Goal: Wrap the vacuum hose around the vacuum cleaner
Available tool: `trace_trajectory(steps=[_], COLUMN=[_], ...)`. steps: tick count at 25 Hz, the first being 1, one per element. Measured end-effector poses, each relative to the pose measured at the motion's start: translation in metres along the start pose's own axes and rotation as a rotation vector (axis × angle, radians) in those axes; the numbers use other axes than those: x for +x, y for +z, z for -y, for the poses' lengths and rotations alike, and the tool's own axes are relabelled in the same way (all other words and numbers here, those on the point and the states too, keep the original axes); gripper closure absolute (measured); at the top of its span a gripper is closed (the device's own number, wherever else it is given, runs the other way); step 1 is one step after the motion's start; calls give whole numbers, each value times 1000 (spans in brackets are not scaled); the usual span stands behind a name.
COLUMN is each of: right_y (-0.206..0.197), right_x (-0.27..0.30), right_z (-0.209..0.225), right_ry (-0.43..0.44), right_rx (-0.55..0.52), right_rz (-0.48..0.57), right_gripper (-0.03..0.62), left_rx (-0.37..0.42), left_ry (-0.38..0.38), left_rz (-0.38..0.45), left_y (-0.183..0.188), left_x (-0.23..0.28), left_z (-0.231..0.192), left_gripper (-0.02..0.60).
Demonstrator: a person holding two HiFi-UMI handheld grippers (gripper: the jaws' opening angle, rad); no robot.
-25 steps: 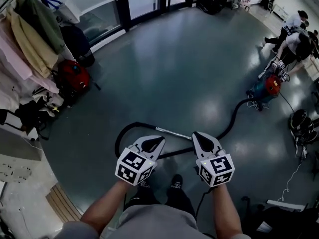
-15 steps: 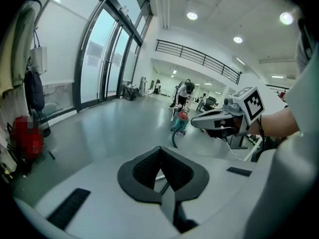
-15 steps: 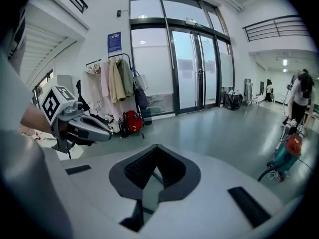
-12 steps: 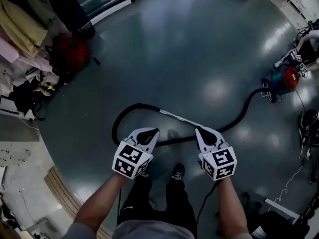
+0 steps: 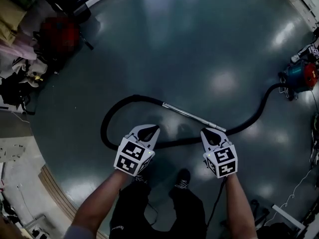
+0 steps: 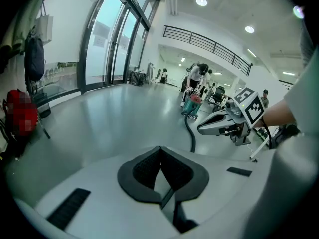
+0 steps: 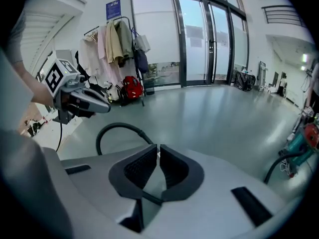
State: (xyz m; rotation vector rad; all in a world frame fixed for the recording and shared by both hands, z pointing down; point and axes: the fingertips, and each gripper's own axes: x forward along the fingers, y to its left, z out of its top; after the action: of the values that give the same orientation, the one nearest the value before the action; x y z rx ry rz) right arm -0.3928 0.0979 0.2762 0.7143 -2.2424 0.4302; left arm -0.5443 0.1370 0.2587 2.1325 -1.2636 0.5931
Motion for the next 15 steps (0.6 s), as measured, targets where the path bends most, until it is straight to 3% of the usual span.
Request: trace_trajectory(steps=[7, 8, 12, 15], right_y=[-106, -120, -168, -194], right_x=[127, 148, 223, 267], right_z=[43, 46, 54, 69], right_ry=[19, 27, 69, 79], right_rx=[-65, -78, -139, -207], right_rz=[-74, -85, -145, -191], right_gripper=[506, 470, 467, 434], left_rx=[42, 47, 52, 121], left_ry=[12, 18, 21, 9], left_rz=[-25, -30, -41, -59], left_y=[-88, -100, -143, -164], left_x=[103, 116, 167, 199], left_z=[-52, -60, -86, -95], left_gripper=[575, 575, 575, 575])
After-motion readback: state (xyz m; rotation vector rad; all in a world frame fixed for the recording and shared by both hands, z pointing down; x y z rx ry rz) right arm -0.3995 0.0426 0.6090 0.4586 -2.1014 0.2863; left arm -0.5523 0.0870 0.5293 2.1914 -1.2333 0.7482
